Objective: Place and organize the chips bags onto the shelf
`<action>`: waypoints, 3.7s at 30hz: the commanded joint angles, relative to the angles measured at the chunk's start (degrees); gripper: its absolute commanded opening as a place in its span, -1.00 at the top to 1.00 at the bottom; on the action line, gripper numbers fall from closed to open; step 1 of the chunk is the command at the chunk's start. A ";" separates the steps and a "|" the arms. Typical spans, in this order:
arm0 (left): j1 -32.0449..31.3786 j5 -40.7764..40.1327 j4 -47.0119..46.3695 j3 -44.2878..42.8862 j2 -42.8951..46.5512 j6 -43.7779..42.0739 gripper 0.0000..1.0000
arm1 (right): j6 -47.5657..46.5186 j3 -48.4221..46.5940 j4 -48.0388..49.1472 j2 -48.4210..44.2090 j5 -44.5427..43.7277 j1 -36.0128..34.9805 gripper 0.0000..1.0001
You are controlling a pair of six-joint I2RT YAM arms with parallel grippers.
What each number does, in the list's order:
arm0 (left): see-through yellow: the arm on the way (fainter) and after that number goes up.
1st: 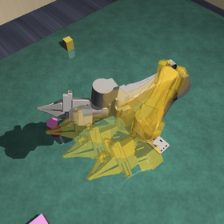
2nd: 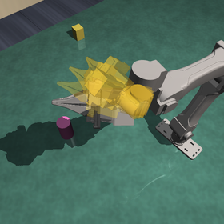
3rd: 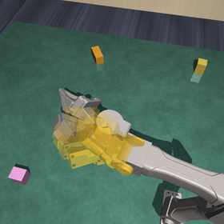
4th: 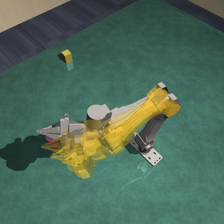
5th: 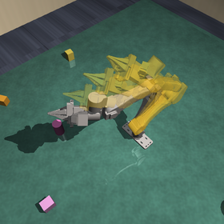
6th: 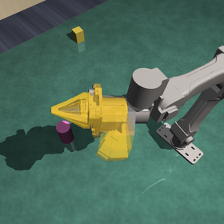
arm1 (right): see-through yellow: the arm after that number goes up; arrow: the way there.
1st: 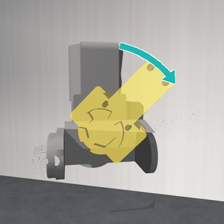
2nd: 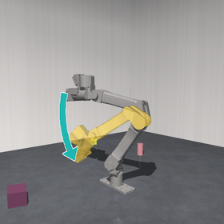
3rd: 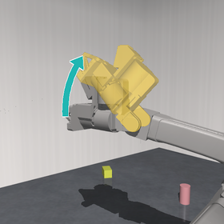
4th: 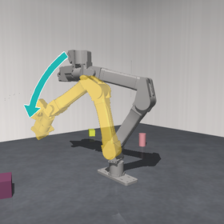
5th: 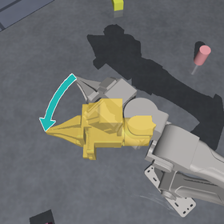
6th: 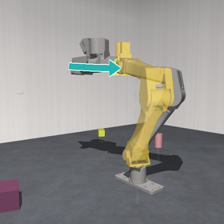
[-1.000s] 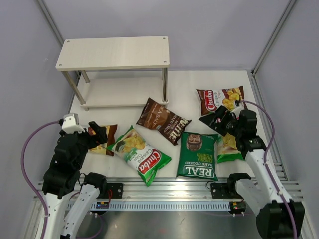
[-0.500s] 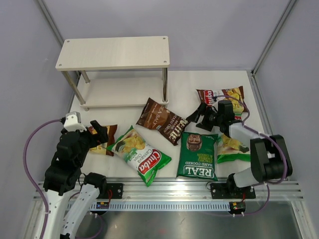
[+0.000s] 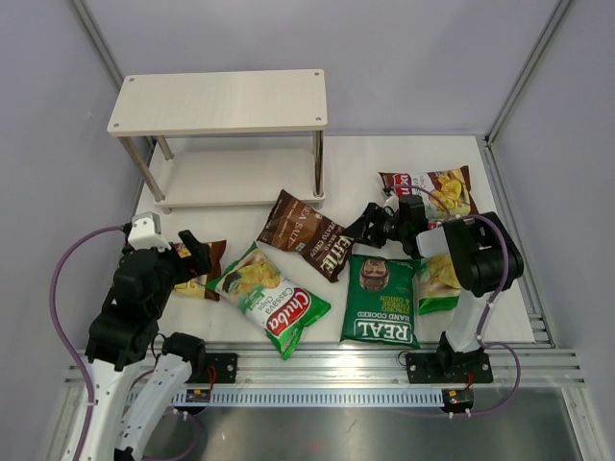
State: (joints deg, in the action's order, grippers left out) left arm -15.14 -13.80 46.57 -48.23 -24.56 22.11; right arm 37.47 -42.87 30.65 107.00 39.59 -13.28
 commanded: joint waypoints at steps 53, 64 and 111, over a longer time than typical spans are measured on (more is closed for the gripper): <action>-8.40 73.04 -73.60 14.73 -18.95 25.00 -0.98 | -17.98 -42.03 -55.39 -53.12 26.39 -12.12 1.00; -11.76 69.61 -75.36 13.42 -14.90 21.12 -0.98 | 0.65 -41.16 -36.21 -54.09 32.91 -12.12 1.00; -25.03 42.20 -79.09 13.25 -6.38 24.29 1.00 | -26.84 -44.23 -73.99 -56.36 -3.21 -12.30 -0.99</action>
State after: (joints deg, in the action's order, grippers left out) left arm -39.92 34.52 -31.03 -33.61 -31.44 46.04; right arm 12.95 -88.68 -41.17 53.01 41.12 -25.23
